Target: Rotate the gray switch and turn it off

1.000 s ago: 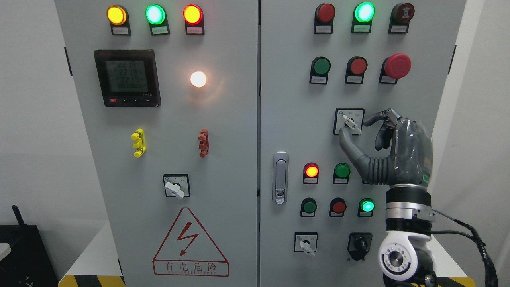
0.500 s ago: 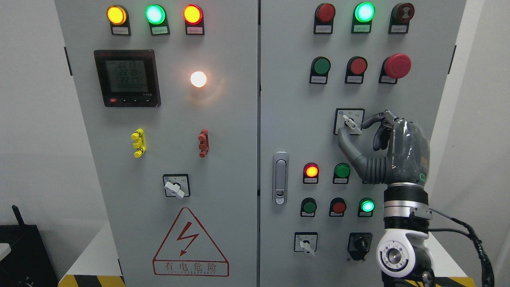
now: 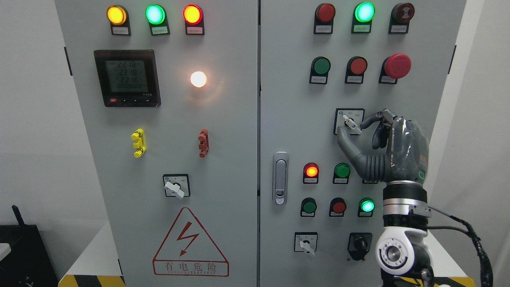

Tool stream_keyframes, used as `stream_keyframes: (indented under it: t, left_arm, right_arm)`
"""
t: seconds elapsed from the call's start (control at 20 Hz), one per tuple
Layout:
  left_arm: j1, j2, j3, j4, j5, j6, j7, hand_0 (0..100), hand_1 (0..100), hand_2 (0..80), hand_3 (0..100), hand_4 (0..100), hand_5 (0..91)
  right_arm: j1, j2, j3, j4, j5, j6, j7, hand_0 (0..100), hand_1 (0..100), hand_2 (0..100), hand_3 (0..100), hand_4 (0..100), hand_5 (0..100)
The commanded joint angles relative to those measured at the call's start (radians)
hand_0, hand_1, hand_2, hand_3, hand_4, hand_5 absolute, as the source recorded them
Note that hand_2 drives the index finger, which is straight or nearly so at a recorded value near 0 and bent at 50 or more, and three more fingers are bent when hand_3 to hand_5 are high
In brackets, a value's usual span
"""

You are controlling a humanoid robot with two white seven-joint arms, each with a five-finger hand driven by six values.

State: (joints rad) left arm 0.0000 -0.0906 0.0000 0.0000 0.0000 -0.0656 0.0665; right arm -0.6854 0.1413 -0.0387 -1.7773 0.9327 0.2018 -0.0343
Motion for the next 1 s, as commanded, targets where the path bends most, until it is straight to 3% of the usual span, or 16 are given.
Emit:
stream_keyframes:
  t: [0.0, 0.95]
  left_arm:
    - [-0.009, 0.000, 0.008, -0.026, 0.020, 0.000, 0.000, 12, 39, 0.0, 0, 0, 0.0]
    - [-0.009, 0.000, 0.008, -0.026, 0.020, 0.000, 0.000, 12, 39, 0.0, 0, 0, 0.0]
  right_arm:
    - [-0.003, 0.000, 0.003, 0.004, 0.000, 0.001, 0.002, 13, 48, 60, 100, 100, 100]
    - [-0.013, 0.000, 0.003, 0.006, 0.002, 0.016, 0.005, 15, 49, 63, 100, 100, 100]
